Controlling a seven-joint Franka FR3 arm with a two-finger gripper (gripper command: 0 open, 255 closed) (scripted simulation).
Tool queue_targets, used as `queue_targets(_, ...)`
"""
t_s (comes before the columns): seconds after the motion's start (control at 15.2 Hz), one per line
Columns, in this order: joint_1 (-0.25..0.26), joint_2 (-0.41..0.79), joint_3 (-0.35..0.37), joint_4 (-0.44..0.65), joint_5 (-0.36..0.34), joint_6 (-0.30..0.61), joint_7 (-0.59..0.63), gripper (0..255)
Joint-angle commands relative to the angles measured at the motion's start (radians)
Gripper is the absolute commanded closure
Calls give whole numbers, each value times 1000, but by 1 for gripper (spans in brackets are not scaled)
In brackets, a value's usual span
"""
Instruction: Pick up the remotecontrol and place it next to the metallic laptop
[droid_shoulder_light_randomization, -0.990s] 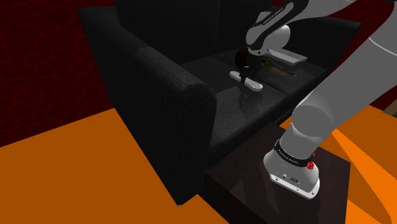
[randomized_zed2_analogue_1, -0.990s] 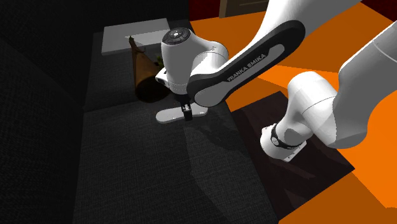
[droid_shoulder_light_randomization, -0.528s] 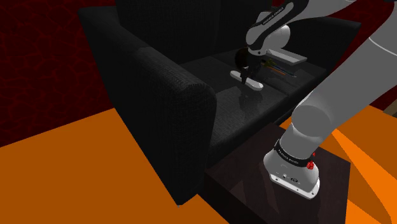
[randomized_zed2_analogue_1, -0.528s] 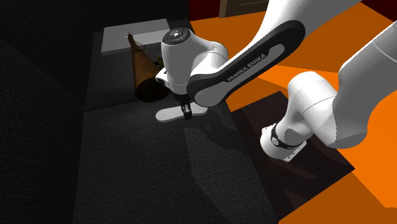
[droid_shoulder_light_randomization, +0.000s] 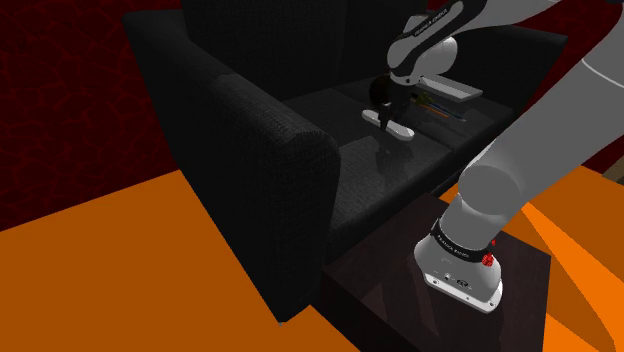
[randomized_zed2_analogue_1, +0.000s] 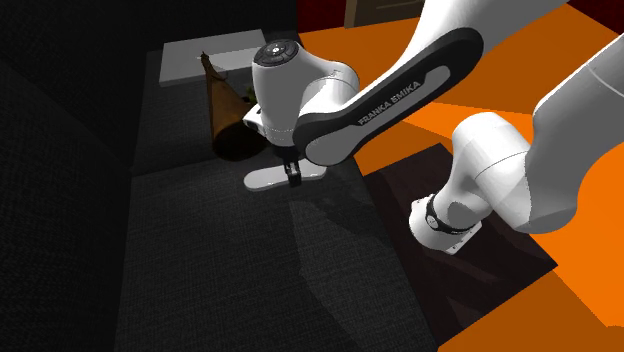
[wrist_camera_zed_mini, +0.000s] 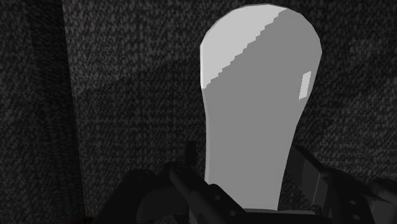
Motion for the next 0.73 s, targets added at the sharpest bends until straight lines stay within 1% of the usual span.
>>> queue_targets(0.0,-3,-22,5,8,-8,-29,7,255)
queue_targets(0.66,-11,-112,28,76,-30,-183,29,255)
